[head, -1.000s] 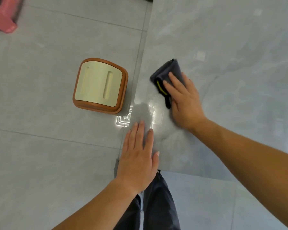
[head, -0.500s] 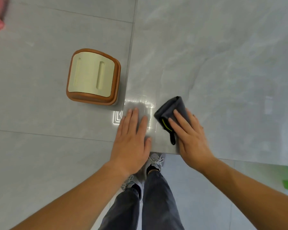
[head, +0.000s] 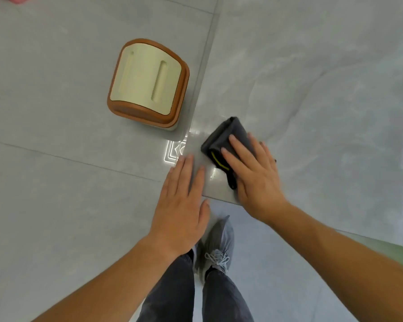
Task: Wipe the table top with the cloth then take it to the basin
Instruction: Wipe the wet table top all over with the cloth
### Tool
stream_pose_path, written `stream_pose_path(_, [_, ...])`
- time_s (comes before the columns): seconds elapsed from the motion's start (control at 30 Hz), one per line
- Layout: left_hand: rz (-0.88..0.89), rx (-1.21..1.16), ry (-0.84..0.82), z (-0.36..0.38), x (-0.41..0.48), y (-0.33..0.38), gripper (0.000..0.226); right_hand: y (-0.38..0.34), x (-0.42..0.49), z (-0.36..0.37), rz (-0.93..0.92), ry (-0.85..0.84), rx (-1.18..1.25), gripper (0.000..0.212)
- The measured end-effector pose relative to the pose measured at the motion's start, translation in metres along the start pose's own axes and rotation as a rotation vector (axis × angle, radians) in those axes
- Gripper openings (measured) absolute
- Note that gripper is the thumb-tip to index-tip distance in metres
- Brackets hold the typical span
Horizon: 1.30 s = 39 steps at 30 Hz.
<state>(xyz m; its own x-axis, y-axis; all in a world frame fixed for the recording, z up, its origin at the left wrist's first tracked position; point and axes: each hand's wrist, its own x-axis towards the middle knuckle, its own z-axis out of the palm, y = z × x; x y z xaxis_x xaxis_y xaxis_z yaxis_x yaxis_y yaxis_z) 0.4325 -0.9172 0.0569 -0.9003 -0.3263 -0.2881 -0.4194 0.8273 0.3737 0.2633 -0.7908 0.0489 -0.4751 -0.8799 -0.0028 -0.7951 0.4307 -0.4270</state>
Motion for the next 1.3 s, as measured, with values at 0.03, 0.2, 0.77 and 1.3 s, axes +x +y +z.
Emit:
stream_pose_path(0.03, [-0.007, 0.007, 0.004, 0.003, -0.003, 0.000, 0.068, 0.003, 0.028, -0.001, 0.024, 0.010, -0.010, 0.055])
stream_pose_path(0.2, [-0.102, -0.132, 0.033, 0.011, -0.019, 0.004, 0.070, 0.004, 0.125, -0.001, 0.165, 0.045, -0.024, 0.057])
stream_pose_path(0.77, [-0.551, -0.821, 0.179, 0.003, -0.009, 0.043, 0.066, 0.001, -0.105, -0.008, 0.121, -0.073, -0.002, 0.057])
stream_pose_path(1.3, [-0.462, -0.883, 0.228, -0.008, -0.008, 0.034, 0.023, -0.068, -0.048, 0.029, 0.192, -0.028, -0.042, 0.054])
